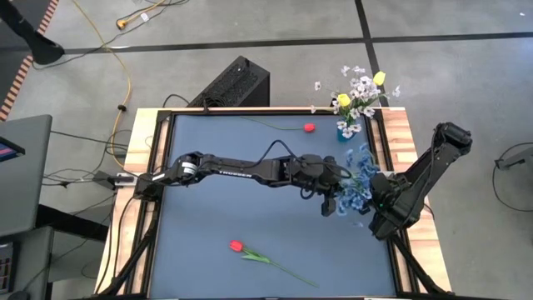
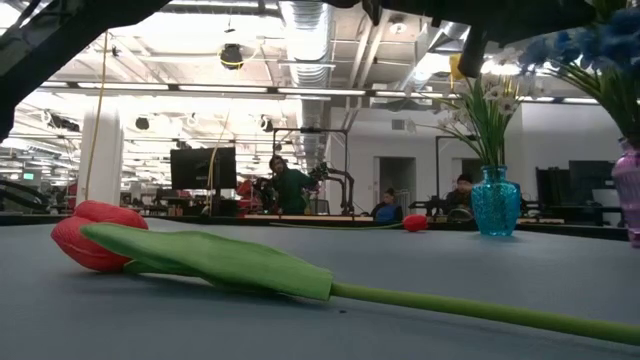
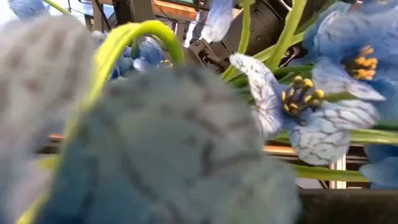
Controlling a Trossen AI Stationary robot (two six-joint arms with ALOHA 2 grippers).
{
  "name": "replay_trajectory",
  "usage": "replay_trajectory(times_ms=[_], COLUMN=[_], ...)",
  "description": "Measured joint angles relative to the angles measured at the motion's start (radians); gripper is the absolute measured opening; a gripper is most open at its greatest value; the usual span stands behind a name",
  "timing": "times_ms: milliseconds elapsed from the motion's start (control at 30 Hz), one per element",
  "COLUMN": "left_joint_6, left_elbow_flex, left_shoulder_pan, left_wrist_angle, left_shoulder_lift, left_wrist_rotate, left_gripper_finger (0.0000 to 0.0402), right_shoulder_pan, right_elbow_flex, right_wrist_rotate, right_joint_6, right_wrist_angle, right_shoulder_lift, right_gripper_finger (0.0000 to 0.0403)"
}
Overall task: Sort flowers into vase by color
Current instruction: Put the blue flowers into the violet vase
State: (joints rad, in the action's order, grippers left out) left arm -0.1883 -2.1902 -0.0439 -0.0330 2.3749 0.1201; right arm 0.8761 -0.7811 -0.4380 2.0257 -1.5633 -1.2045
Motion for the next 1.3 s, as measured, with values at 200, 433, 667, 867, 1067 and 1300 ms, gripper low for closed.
replay_trajectory(times_ms=[200,433,667,867,1067,1300], left_joint_6=[0.0,0.0,0.0,0.0,-0.009,-0.024], left_elbow_flex=[0.0,0.0,0.0,0.0,0.0,0.0], left_shoulder_pan=[0.006,0.016,0.032,0.044,0.051,0.057], left_wrist_angle=[-0.001,-0.002,-0.001,0.007,0.008,0.007], left_shoulder_lift=[0.0,0.0,0.0,0.0,0.0,0.0], left_wrist_rotate=[0.003,0.006,0.007,0.008,0.025,0.033], left_gripper_finger=[0.0,0.0,0.0,0.0,0.0,0.0], right_shoulder_pan=[0.008,0.045,0.065,0.065,0.064,0.096], right_elbow_flex=[0.001,-0.002,-0.081,-0.191,-0.282,-0.32], right_wrist_rotate=[-0.005,0.032,0.175,0.259,0.257,0.23], right_joint_6=[-0.018,-0.017,-0.18,-0.391,-0.452,-0.456], right_wrist_angle=[0.002,0.004,0.001,-0.002,-0.004,-0.007], right_shoulder_lift=[0.0,0.0,0.002,0.005,0.092,0.261], right_gripper_finger=[0.0077,0.0049,0.0046,0.0047,0.0073,0.0168])
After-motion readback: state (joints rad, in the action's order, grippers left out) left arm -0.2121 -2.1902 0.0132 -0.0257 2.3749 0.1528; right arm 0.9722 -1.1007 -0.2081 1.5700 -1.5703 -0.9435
